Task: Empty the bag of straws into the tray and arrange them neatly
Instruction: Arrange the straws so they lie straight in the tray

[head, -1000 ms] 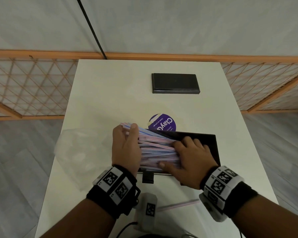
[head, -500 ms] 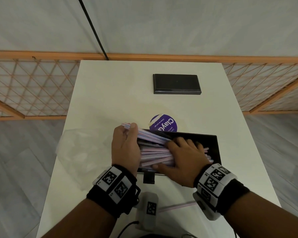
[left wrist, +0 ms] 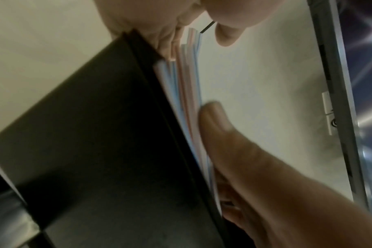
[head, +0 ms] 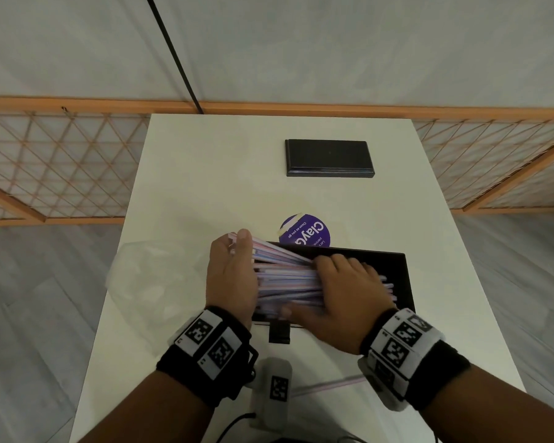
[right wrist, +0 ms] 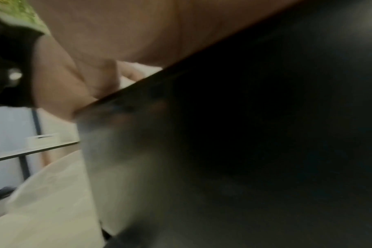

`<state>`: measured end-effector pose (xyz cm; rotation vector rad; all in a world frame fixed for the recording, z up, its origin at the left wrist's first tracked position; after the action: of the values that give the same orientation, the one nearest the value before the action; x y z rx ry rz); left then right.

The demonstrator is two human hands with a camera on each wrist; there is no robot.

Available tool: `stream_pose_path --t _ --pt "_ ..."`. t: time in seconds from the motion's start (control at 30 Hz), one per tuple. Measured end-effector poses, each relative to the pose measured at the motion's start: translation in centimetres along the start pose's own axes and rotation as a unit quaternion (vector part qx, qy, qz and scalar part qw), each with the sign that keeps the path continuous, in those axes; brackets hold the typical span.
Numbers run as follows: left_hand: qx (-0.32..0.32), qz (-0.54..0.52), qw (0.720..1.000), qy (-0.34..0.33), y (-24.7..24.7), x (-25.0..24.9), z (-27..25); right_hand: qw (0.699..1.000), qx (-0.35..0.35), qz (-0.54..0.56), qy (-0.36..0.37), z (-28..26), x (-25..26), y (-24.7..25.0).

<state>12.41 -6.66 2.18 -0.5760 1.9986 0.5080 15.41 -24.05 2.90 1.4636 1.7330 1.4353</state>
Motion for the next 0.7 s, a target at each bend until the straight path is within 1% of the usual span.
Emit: stream_pose_path --t 0.07,0.13,0.2,0.27,0.4,0.57,0.63,0.7 --pt "0.009 -0.004 1.0 0.019 -0.1 0.2 0.3 1.0 0.021 0.008 -0.013 0.0 -1.5 -0.1" --pt "0.01 0.005 1.0 0.013 -0.2 0.1 0.5 0.998 0.053 0.013 -0.021 -0.2 -2.3 -0.8" --pt "0.01 0.049 0.998 -0.027 -0.4 -0.6 0.4 0.998 0.055 0.011 -0.013 -0.3 -2.1 -1.1" --pt "0.008 0.087 0.994 -0.063 -0.6 -1.1 0.3 0.999 0.042 0.0 -0.006 -0.4 -1.7 -1.0" --pt "-0.026 0.094 0.988 -0.121 -0.1 -1.5 0.1 1.0 0.023 0.018 -0.011 -0.8 -1.8 -1.3" --pt "-0.03 0.137 0.968 -0.208 0.1 -2.2 -0.7 0.998 0.04 0.043 -0.001 -0.8 -1.7 -1.6" --pt "-0.025 0.157 0.96 -0.229 -0.2 -2.3 -1.2 0.998 0.037 0.052 0.005 -0.8 -1.6 -1.5" --pt "-0.017 0.172 0.958 -0.229 -0.5 -2.1 -1.4 0.997 0.034 0.067 0.01 -0.9 -1.4 -1.3"
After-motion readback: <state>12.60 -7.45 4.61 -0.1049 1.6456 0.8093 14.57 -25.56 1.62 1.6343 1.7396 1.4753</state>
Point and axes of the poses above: each hand's wrist, its own z-axis towards the middle knuckle, its own y-axis out of the back of the hand, x = y × z, the point moved 6 cm from there along z, towards the middle knuckle, and after that the axes turned 7 degrees about z, right-handed, at the moved point
